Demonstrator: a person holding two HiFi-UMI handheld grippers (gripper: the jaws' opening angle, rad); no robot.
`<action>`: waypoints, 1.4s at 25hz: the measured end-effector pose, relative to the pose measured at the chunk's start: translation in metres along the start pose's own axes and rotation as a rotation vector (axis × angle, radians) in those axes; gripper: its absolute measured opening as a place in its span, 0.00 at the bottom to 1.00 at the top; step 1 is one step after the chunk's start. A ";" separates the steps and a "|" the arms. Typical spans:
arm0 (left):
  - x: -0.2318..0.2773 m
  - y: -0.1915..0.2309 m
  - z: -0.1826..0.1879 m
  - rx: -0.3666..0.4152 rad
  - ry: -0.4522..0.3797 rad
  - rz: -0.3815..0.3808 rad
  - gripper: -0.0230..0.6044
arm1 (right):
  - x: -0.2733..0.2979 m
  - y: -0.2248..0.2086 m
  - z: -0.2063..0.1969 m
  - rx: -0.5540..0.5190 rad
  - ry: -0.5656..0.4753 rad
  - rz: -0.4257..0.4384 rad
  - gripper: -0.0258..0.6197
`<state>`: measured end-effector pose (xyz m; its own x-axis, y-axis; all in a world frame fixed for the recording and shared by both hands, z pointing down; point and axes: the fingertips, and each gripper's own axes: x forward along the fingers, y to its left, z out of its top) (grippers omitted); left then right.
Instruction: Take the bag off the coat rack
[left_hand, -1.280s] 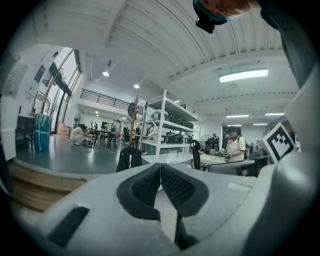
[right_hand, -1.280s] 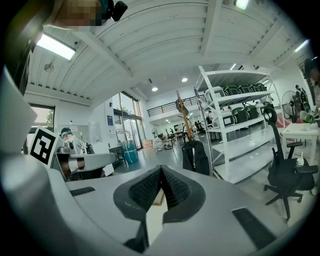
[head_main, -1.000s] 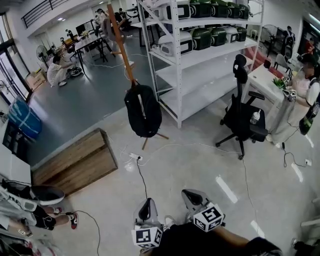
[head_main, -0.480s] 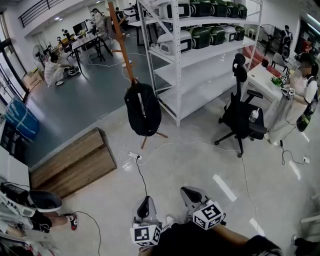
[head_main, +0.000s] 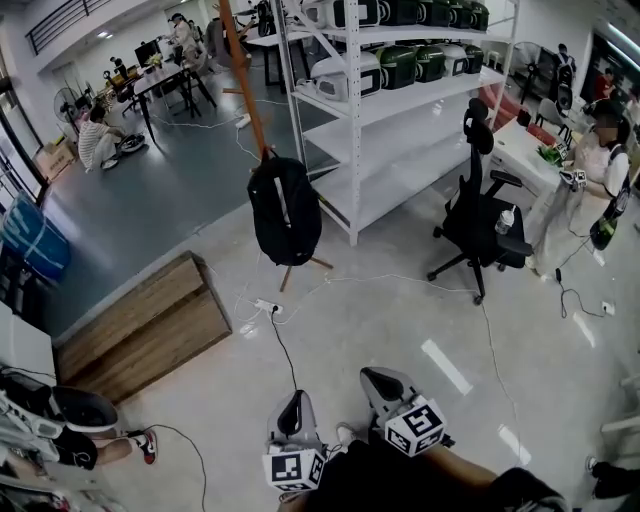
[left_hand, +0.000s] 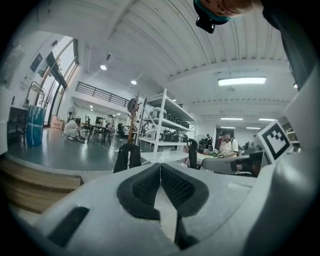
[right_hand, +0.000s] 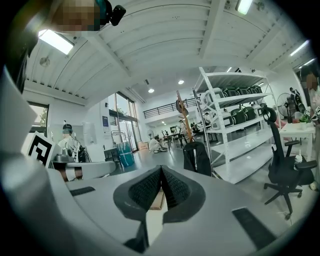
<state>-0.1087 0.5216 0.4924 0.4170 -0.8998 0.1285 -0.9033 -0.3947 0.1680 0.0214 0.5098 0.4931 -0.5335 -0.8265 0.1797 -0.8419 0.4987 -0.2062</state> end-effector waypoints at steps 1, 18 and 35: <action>0.000 0.002 0.000 -0.001 0.000 0.000 0.06 | 0.002 0.001 0.000 0.001 -0.001 -0.001 0.06; 0.072 0.035 0.001 0.003 0.023 0.003 0.06 | 0.074 -0.040 0.006 0.006 0.009 0.011 0.06; 0.253 0.070 0.041 -0.016 0.038 0.083 0.06 | 0.211 -0.152 0.069 -0.004 0.038 0.115 0.06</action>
<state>-0.0706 0.2589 0.4968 0.3444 -0.9215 0.1797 -0.9334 -0.3157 0.1704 0.0420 0.2420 0.4963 -0.6292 -0.7534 0.1912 -0.7752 0.5906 -0.2240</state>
